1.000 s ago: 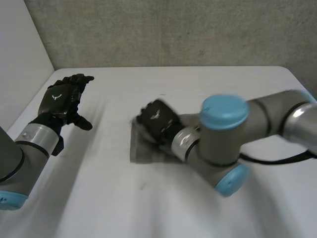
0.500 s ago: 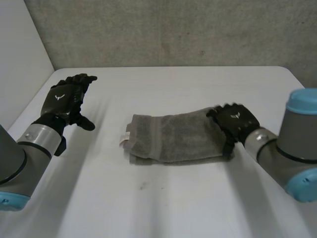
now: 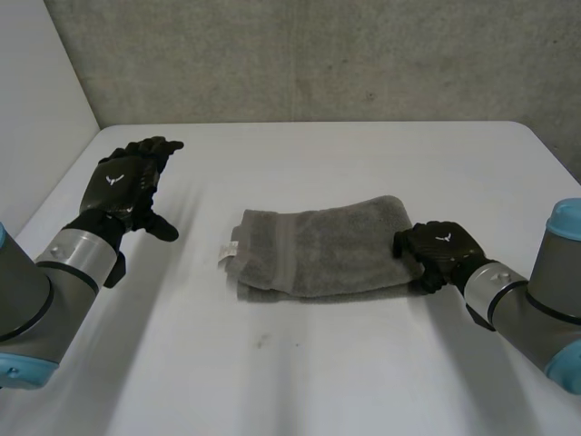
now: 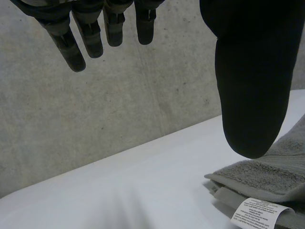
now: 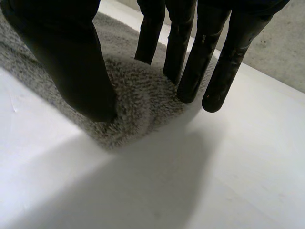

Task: Fold the towel.

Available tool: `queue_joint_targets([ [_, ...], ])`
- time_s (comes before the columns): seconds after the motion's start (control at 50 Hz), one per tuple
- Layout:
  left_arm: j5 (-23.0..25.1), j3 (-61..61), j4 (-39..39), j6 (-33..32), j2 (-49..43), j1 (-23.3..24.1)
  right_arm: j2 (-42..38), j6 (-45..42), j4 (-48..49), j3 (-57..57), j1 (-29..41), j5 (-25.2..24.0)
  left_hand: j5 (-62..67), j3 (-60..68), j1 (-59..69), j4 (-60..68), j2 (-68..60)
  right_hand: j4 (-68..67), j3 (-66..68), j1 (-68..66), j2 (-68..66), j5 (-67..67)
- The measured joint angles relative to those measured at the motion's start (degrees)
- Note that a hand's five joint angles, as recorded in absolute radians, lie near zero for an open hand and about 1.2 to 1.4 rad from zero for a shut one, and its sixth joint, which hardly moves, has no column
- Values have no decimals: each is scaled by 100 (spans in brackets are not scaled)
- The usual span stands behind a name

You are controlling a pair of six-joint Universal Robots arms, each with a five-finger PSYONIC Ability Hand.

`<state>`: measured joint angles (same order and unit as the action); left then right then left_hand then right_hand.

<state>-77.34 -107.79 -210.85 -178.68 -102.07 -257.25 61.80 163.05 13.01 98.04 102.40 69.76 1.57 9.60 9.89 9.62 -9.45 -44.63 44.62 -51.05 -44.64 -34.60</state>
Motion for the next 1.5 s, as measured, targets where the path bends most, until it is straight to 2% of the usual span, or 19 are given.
queue_joint_targets([
  [0.14,0,-8,0,0,3,0,-43,308,167,28,-4,-52,0,0,0,0,0,-793,796,-1008,-775,-743],
  [0.16,0,-11,0,0,5,-1,-63,376,218,25,-6,-40,0,0,0,0,0,-1607,1632,-1827,-1619,-1572],
  [0.22,0,-18,0,0,9,-5,-86,418,267,2,-7,11,0,0,0,0,0,-2258,2258,-2545,-2220,-2199],
  [0.46,1,2,0,-3,39,-10,40,-182,127,-1016,317,591,0,0,0,0,0,-2502,2493,-2812,-2409,-2438],
  [0.56,-1,35,1,-3,135,-10,-41,-720,-81,-1774,1152,613,0,0,0,0,0,-2506,2499,-2814,-2434,-2445],
  [0.6,0,54,7,-4,217,-10,-207,-1048,-215,-2198,1734,581,0,0,0,0,0,-2506,2499,-2814,-2439,-2447],
  [0.64,0,63,10,-5,252,-10,-268,-1147,-250,-2319,1904,568,0,0,0,0,0,-2506,2499,-2814,-2440,-2447],
  [0.68,0,77,18,-7,319,-8,-577,-1512,-416,-2632,2400,521,0,0,0,0,0,-2506,2499,-2814,-2440,-2450],
  [0.8,-8,120,48,-6,419,4,-1272,-2245,-776,-2977,3068,515,0,0,0,0,0,-2501,2479,-2804,-2433,-2452],
  [0.86,-16,184,81,-6,438,28,-1442,-2455,-886,-3019,3200,566,0,0,0,0,0,-1791,1665,-1973,-1691,-1875],
  [0.88,-23,214,98,-6,439,41,-1438,-2456,-905,-3012,3212,585,0,0,0,0,0,-205,222,-228,-187,-313],
  [0.96,-108,400,210,-8,418,114,-1096,-1982,-858,-2842,3044,643,0,0,0,0,0,2381,-2434,2815,2430,2320],
  [1.04,-267,679,368,-9,344,231,-535,-1099,-702,-2518,2624,674,0,0,0,0,0,3157,-3193,3706,3195,3059],
  [1.16,-536,1246,655,-6,50,623,301,473,-570,-1958,1738,701,0,0,0,0,0,3412,-3453,3995,3449,3285],
  [1.18,-536,1246,655,-6,50,623,301,473,-570,-1958,1738,701,0,0,0,0,0,3412,-3453,3995,3449,3285],
  [1.2,-621,1442,768,-4,-94,786,480,965,-598,-1793,1404,693,0,0,0,0,0,3446,-3488,4027,3480,3293],
  [1.26,-774,1827,1024,5,-436,1123,610,1507,-714,-1616,988,659,0,0,0,0,0,3462,-3492,4044,3490,3312],
  [1.36,-1008,2497,1511,22,-1106,1735,625,1920,-1025,-1466,534,572,0,0,0,0,0,3462,-3508,4050,3490,3313],
  [1.5,-1258,3140,1942,24,-1868,2269,501,1974,-1225,-1371,302,374,0,0,0,0,1,3463,-3507,4051,3490,3313],
])
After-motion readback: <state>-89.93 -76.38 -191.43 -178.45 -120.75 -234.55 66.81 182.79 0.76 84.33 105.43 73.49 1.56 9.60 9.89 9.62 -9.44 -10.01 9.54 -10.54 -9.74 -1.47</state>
